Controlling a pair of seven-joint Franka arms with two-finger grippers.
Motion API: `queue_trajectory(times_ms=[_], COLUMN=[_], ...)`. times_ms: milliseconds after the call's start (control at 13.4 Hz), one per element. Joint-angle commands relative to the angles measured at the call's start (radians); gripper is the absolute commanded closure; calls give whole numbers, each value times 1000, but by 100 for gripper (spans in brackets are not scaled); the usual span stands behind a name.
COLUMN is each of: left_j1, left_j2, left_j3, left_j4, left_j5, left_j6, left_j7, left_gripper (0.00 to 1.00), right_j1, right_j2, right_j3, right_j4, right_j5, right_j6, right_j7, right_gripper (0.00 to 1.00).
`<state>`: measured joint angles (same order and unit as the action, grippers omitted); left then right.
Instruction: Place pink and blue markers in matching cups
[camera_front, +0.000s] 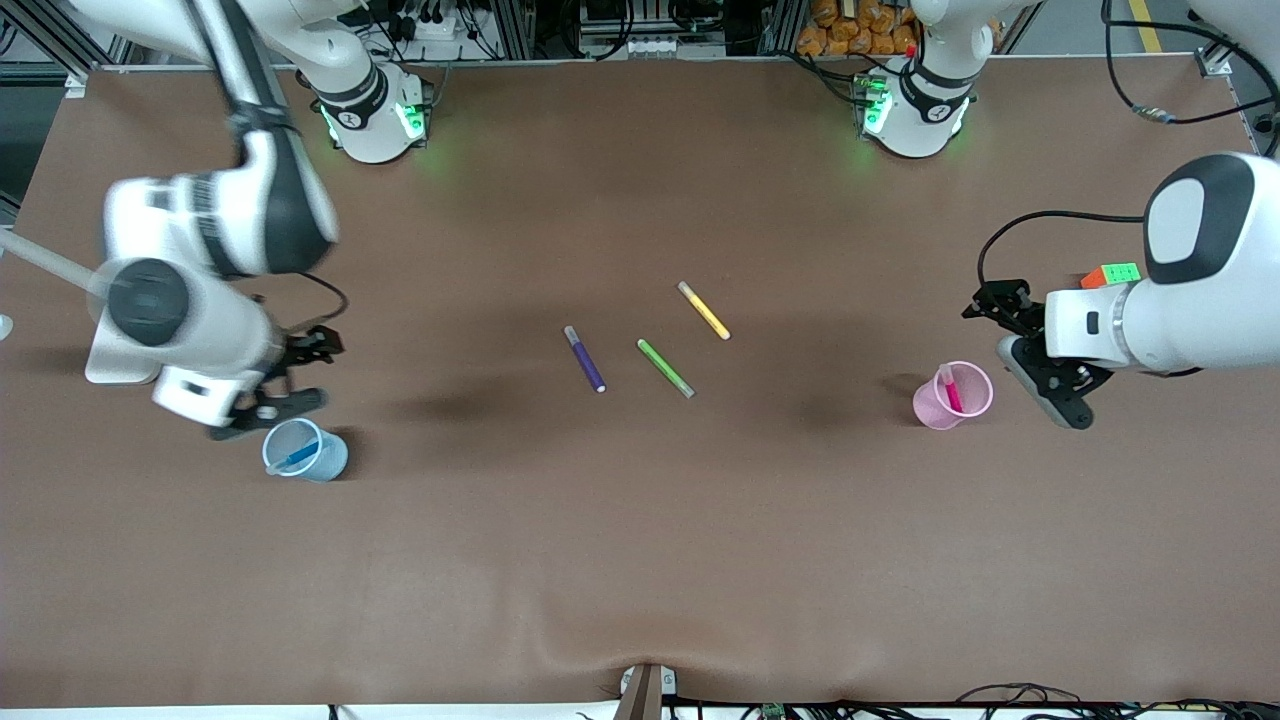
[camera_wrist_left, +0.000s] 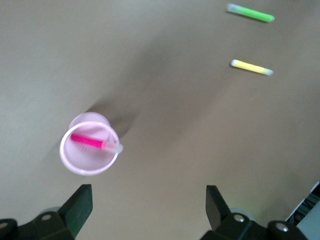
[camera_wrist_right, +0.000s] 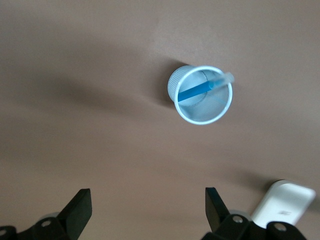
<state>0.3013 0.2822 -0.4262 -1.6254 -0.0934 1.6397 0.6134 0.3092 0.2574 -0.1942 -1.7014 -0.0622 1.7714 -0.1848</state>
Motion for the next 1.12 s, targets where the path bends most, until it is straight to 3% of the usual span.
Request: queue_trajectory(times_ms=[0,522,745,1043], left_j1=[-11,-1,2,47], left_j2=[-21,-66,-142,-216], left_j3=[-5,3,7,4], left_j4=[51,119,108,82], left_j5=[49,115,119,121], left_j6=[-49,-145,-184,-199], left_j7=[-119,-426,-463,-480], left_gripper=[0,0,0,0], right_j1=[-100,-254,-315,-323], right_j2=[-110,-239,-259,-305], right_j3=[16,12,16,30], right_j4=[-61,-40,25,23], right_j5=[80,90,140,154], right_j6=[-1,-67,-165,-202], right_j7=[13,44,45,70], right_gripper=[0,0,0,0])
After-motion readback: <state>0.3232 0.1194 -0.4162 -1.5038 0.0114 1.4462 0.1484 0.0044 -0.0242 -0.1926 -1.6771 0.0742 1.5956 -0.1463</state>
